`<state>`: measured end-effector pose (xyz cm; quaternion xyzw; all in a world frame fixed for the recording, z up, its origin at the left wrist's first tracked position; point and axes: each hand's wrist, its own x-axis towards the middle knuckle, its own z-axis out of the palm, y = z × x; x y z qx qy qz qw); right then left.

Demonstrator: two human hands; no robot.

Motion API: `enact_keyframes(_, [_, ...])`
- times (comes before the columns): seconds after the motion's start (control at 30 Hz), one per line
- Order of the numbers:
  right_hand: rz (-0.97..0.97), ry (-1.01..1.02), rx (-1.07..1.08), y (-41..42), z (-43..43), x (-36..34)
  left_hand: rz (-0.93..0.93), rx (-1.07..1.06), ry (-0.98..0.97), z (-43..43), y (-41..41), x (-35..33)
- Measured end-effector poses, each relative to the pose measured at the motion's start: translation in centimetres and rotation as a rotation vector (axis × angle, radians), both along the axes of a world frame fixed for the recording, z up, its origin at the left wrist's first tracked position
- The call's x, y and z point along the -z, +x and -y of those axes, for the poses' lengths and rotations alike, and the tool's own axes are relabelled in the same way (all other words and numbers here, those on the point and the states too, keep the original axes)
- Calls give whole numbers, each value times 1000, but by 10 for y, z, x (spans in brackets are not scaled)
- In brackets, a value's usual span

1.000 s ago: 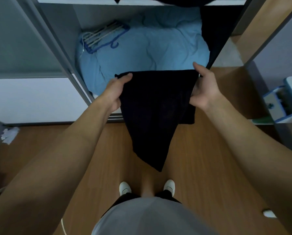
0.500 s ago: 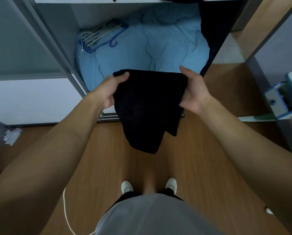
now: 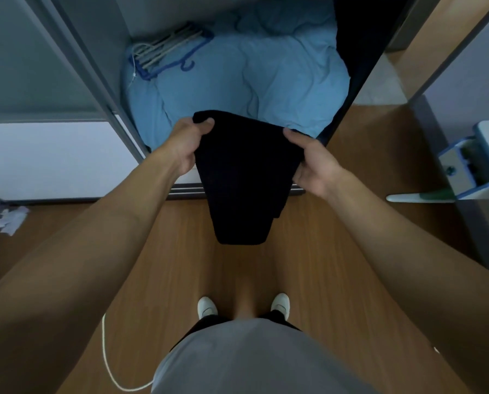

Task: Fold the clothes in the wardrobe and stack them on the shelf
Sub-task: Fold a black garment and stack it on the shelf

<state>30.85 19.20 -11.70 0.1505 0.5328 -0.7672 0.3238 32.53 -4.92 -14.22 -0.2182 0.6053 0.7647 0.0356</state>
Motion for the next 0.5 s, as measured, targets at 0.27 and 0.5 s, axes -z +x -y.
enact_keyframes(0.27, [26, 5, 53, 4, 21, 0, 29, 30, 1, 7, 13, 10])
enact_keyframes(0.5, [-223, 140, -205, 15, 18, 2, 46, -128, 72, 12, 8, 12])
